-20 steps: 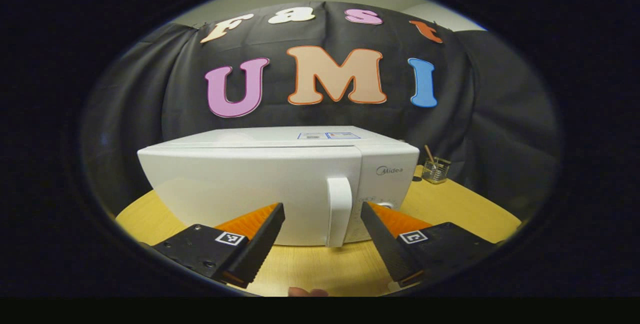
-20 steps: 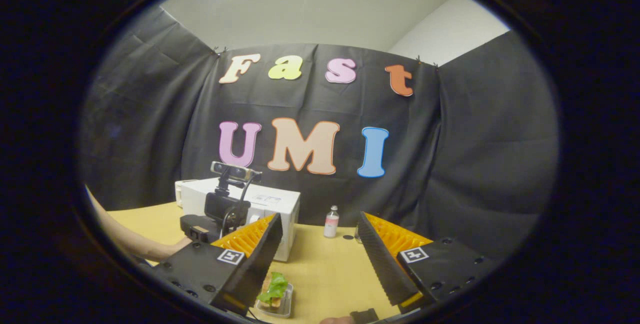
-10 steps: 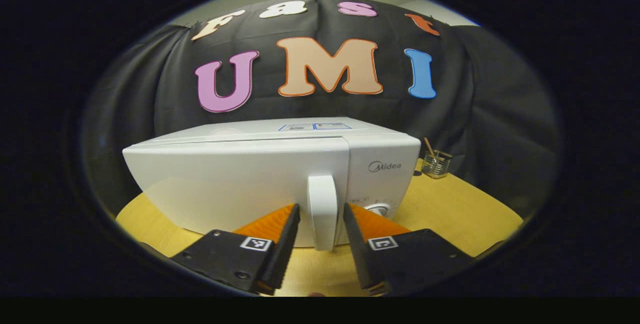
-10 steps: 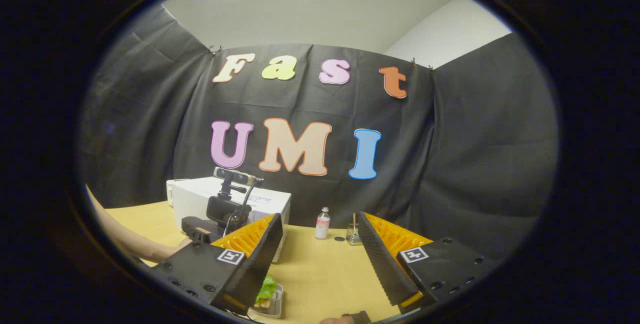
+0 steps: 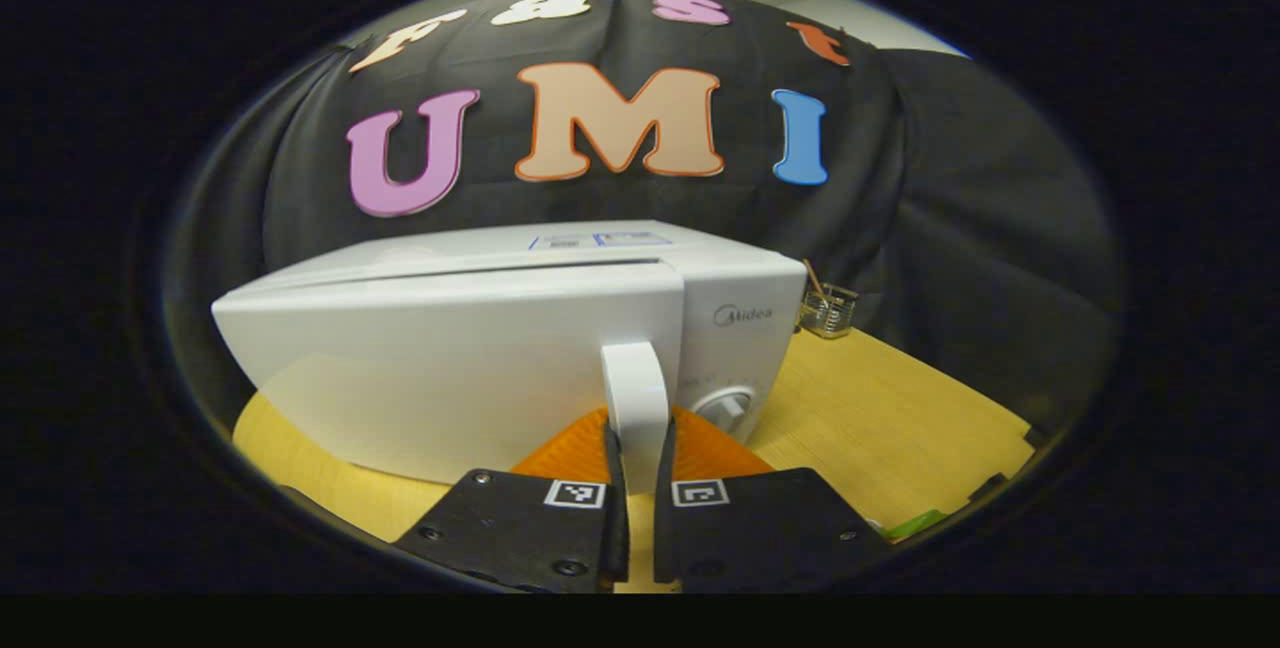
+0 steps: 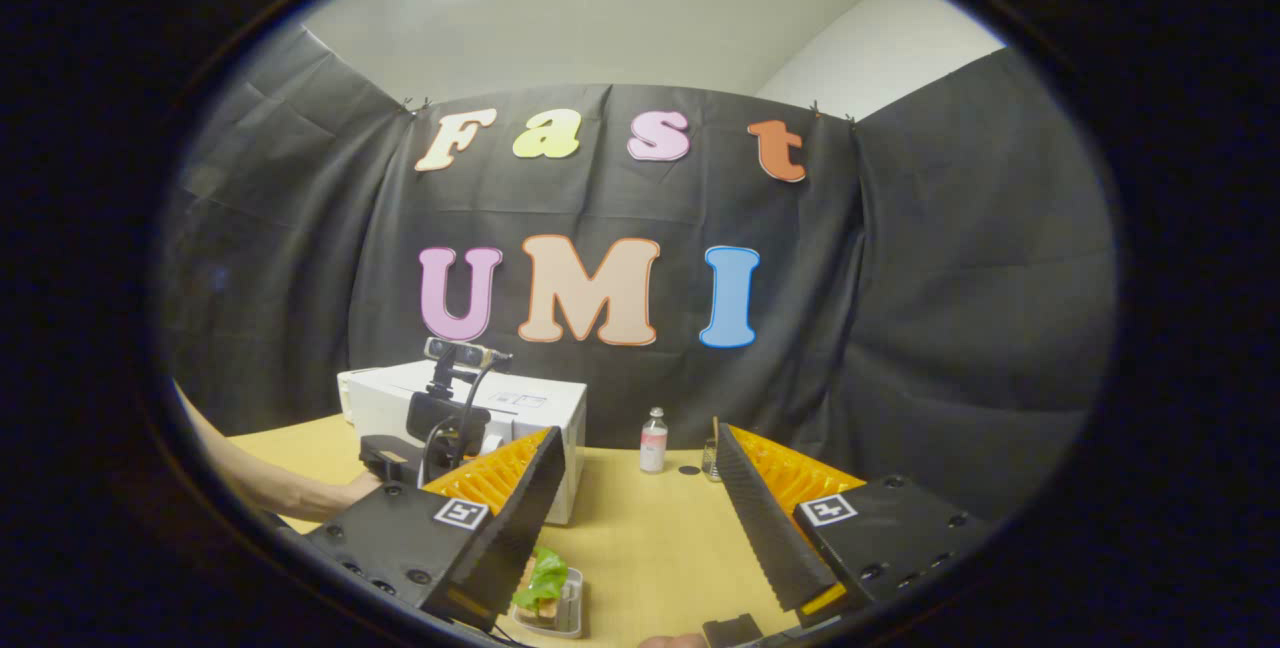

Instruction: Open the microwave oven with the left hand, put the food in, and close the microwave oven.

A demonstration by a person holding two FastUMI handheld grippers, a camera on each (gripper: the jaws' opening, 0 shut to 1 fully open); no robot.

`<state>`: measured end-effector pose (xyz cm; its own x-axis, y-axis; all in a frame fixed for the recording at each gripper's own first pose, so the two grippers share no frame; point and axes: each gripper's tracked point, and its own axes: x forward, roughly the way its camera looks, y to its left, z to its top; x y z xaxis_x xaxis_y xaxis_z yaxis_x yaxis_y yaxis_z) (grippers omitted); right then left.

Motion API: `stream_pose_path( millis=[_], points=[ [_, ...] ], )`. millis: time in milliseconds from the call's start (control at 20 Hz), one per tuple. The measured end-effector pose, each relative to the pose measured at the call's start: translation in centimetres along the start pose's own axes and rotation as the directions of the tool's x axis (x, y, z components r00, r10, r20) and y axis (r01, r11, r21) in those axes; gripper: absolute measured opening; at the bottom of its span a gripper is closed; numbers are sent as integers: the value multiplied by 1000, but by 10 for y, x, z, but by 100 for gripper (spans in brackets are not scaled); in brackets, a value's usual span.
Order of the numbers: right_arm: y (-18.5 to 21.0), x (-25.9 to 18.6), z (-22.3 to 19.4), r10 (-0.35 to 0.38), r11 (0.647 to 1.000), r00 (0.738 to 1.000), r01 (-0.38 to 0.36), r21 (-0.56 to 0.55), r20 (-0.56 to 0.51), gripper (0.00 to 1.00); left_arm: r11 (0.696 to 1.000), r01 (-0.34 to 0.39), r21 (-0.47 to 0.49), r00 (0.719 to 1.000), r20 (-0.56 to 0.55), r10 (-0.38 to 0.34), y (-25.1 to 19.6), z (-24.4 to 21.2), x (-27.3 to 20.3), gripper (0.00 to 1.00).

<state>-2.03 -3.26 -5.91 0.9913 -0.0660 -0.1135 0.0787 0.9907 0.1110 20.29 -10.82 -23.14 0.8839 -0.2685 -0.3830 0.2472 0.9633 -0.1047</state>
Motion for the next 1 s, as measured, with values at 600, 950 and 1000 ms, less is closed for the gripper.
stream_pose_path(
  millis=[600, 950, 1000],
  points=[
    [44, -7, -28, 223, 972, 973, -216, 94, -66, 93, 957, -271, -100, 963, -28, 269, 115, -77, -229, 10],
    [88, -14, -43, 358, 932, 929, -348, 104, -92, 93, 923, -362, -134, 932, -41, 360, 194, -93, -282, 10],
    [92, -15, -41, 366, 928, 926, -357, 105, -91, 93, 935, -338, -107, 941, -44, 335, 198, -95, -283, 7]
  ],
)
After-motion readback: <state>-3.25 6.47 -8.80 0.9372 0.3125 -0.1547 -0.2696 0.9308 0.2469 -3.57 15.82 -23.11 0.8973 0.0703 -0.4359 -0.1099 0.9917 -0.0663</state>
